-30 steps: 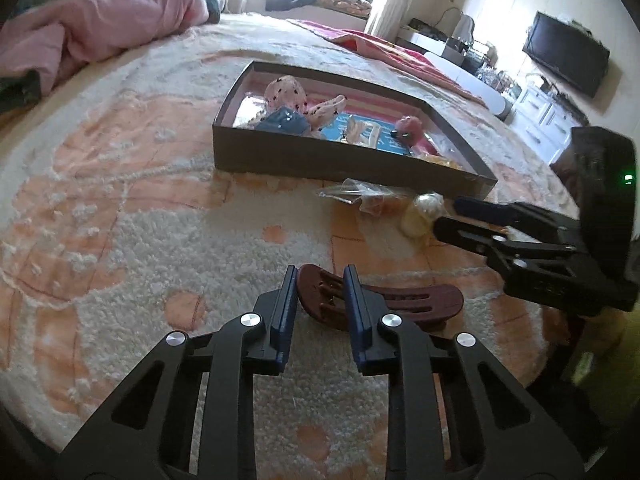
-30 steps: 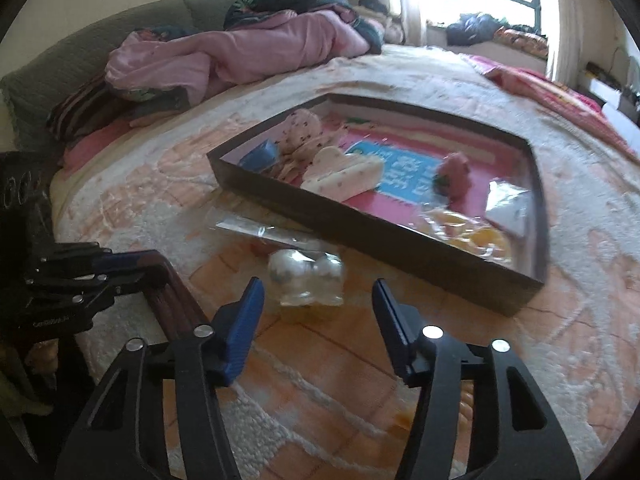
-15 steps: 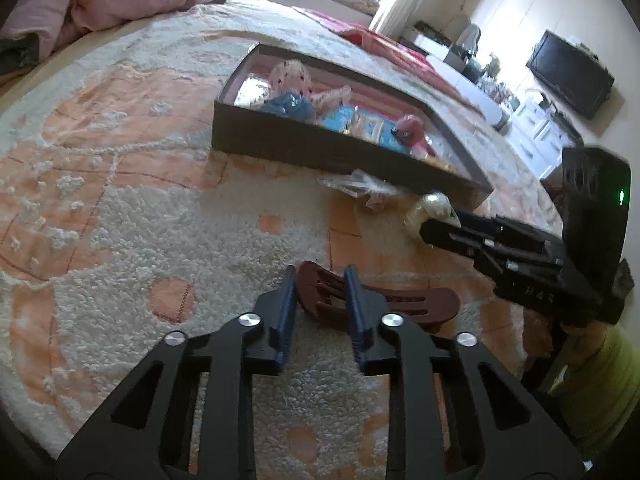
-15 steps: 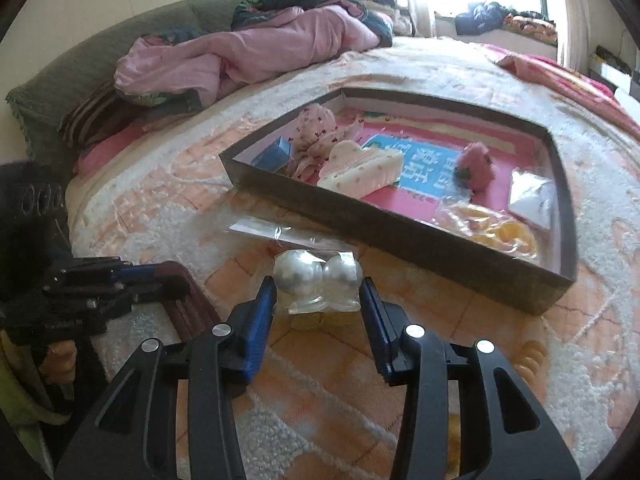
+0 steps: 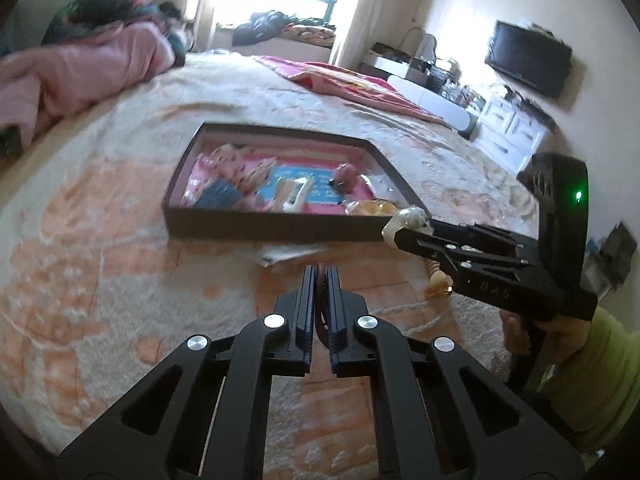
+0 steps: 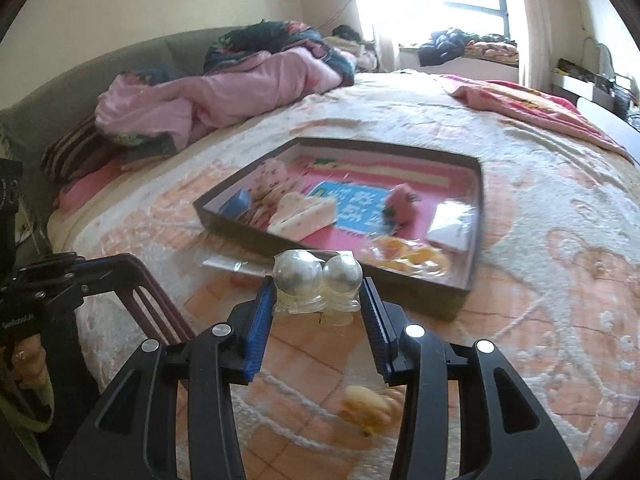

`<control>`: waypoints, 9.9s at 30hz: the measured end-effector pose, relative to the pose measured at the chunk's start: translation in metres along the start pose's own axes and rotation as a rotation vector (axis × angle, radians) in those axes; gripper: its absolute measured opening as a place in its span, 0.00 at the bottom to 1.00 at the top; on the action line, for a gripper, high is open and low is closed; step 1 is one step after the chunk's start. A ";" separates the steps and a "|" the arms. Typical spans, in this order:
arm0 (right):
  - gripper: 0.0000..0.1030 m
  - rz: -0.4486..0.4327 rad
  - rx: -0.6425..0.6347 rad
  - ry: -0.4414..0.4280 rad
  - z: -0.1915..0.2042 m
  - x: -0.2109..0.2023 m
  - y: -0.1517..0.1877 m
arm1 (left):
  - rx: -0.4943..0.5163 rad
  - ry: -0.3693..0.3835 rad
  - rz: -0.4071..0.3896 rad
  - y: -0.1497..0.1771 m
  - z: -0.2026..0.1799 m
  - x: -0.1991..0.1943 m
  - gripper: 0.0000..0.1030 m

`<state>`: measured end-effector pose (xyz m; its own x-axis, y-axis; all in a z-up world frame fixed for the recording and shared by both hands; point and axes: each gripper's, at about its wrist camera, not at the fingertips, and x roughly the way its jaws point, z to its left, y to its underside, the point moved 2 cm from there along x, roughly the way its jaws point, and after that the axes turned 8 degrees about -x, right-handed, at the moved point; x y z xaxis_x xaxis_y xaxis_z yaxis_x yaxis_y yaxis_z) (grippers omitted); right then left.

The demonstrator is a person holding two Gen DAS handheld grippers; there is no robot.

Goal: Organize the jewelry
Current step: 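Lift and carry the brown claw clip over the tray while the right carries the pearl bag there, then lower the brown claw clip into the tray and open the left gripper while the right releases the pearl bag, then move the left gripper to the clear plastic bag while the right moves to the yellow spiral hair tie, then grasp the clear plastic bag with the left gripper while the right grasps the yellow spiral hair tie, then lift and carry the clear bag over the tray while the right carries the spiral hair tie there, then lower the clear bag into the tray and open the left gripper while the right releases the spiral hair tie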

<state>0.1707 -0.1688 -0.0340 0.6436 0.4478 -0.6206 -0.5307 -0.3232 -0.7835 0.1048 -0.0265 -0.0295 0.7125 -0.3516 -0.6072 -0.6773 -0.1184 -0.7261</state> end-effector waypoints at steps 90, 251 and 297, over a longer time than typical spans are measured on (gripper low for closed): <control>0.40 0.157 0.016 0.109 -0.059 0.097 -0.034 | -0.327 -0.051 -0.060 -0.094 0.116 0.103 0.07; 0.16 -0.081 0.101 0.172 -0.071 0.033 -0.061 | -0.003 -0.091 -0.063 -0.083 0.032 0.090 0.45; 0.42 -0.012 0.217 0.153 -0.113 0.056 -0.045 | 0.126 -0.034 0.030 -0.058 -0.011 0.137 0.64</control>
<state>0.2928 -0.2228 -0.0371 0.7177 0.3141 -0.6215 -0.6178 -0.1245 -0.7764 0.2395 -0.0782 -0.0669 0.6993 -0.3212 -0.6387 -0.6717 0.0106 -0.7407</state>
